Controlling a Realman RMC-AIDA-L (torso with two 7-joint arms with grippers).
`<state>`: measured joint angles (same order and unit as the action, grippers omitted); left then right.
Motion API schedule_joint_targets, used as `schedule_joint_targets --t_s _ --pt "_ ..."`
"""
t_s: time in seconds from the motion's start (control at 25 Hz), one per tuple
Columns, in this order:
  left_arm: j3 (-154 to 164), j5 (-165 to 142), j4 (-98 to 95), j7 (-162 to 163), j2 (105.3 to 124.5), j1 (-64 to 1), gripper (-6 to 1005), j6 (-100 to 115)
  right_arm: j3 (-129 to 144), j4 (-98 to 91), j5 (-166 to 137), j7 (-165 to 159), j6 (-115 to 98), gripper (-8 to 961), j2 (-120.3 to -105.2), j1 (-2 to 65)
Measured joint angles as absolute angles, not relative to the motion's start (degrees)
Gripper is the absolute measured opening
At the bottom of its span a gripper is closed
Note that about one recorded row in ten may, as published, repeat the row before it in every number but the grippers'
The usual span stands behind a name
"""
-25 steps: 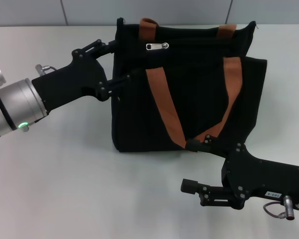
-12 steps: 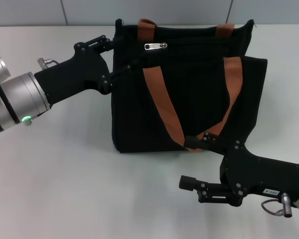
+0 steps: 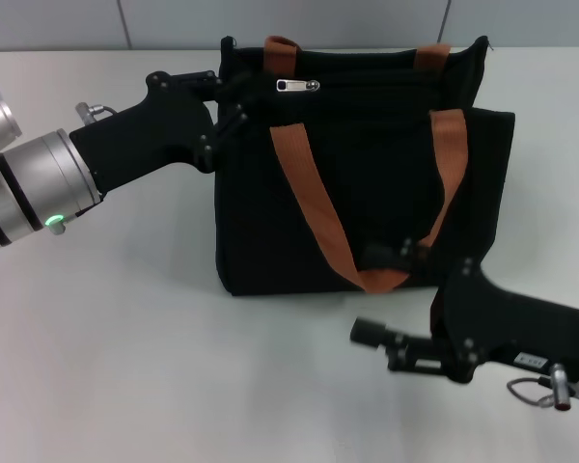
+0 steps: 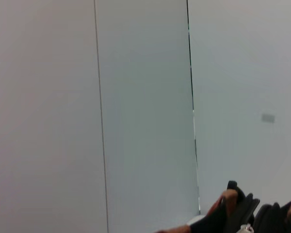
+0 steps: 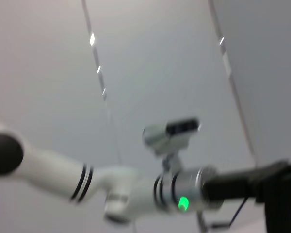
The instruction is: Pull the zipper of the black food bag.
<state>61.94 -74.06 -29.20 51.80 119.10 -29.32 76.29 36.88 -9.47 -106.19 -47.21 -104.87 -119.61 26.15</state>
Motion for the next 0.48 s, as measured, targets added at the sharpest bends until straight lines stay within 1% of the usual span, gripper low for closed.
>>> schedule_joint_targets --t_s 0.32,0.48 --pt "62.6 -70.7 -29.0 51.8 119.16 -30.0 191 79.2 36.7 -5.8 -93.7 -51.2 -107.3 840 -119.56 25.5" --pt "64.0 -69.5 -28.9 51.7 119.18 -30.9 72 79.3 36.5 -4.9 -92.0 -56.3 -108.4 839 -119.6 26.4"
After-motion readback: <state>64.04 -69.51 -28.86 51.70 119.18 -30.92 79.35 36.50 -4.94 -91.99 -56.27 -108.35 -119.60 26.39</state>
